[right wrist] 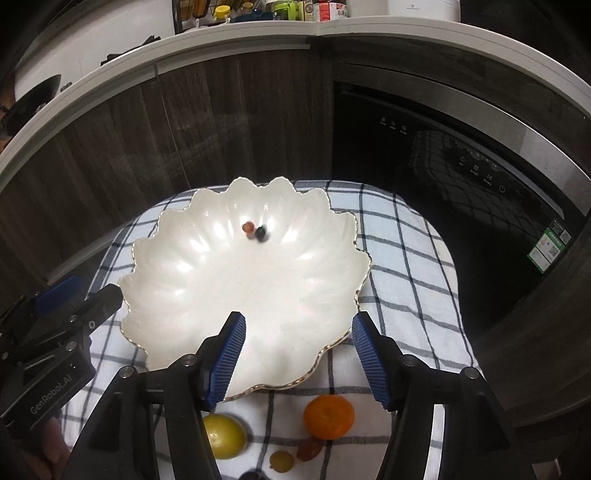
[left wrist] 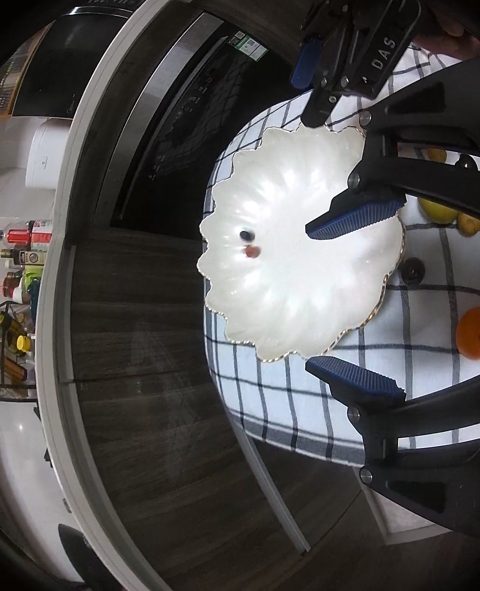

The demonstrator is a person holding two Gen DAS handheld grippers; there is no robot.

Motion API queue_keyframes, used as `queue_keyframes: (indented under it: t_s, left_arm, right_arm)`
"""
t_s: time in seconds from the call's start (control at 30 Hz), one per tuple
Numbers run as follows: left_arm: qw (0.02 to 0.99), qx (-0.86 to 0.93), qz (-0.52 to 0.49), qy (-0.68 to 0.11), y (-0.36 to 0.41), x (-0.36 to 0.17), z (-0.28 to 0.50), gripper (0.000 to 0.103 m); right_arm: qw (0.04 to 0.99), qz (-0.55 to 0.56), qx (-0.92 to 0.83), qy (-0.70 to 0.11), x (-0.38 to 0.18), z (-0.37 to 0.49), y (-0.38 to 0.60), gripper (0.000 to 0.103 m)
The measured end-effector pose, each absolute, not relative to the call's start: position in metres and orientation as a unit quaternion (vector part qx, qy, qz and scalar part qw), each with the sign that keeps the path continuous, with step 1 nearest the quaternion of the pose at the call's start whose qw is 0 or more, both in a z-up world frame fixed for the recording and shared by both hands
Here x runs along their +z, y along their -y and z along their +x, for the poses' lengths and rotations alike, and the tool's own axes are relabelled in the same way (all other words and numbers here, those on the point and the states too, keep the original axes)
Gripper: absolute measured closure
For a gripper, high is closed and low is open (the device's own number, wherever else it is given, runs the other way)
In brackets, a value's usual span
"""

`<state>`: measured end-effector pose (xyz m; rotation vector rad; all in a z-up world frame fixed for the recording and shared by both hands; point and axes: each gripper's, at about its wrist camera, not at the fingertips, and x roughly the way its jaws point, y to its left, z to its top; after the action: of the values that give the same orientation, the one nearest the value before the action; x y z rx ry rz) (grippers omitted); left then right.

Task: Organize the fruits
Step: 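Withdraw both open grippers from the bowl toward the remaining fruits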

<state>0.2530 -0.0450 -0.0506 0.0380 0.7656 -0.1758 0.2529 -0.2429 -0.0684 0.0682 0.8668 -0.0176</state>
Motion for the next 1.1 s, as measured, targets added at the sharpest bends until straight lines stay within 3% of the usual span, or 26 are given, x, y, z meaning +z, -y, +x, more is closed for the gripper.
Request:
queue_keyframes:
  t_s: [1.1]
  left_arm:
    - [0.930,-0.079,0.033,-0.358,0.036,-0.029,0.197,0.037]
  right_arm:
    - [0.922,0.038,-0.014,-0.386,-0.035,0.199,0.241,0.042]
